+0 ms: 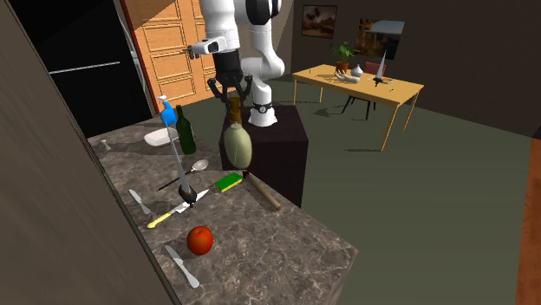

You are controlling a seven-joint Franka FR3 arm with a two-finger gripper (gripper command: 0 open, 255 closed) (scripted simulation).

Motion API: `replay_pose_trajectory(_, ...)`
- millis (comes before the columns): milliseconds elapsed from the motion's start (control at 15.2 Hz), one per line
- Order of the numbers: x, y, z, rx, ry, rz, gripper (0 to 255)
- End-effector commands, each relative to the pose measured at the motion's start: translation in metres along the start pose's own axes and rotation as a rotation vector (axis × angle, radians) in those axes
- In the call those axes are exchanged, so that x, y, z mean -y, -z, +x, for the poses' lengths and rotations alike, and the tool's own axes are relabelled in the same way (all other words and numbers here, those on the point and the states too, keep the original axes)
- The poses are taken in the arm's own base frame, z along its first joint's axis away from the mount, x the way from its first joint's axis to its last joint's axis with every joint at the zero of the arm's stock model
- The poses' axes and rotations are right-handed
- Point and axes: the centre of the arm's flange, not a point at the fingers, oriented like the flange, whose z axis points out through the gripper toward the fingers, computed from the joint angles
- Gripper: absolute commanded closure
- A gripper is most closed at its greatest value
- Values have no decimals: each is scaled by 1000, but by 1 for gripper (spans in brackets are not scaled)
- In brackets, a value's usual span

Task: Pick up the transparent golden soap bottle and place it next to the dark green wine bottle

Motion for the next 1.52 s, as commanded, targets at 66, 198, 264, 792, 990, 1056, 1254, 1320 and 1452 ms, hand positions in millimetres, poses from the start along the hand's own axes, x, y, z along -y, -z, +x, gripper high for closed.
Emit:
replay_pose_trajectory(66,2,16,1,0,0,0,255)
replay_pose_trajectory(198,3,27,2,0,0,0,255)
replay_pose_trajectory(264,3,32,2,0,0,0,255)
replay_pose_trajectory(792,6,74,4,0,0,0,255)
replay_pose_trajectory(990,-7,77,-18,0,0,0,255)
replay_pose_trajectory(1056,-14,78,-29,0,0,0,255)
replay_pose_trajectory(1254,-35,81,-63,0,0,0,255)
replay_pose_trajectory(1320,-42,83,-74,0,0,0,255)
replay_pose_trajectory(1452,-56,85,-97,0,0,0,255)
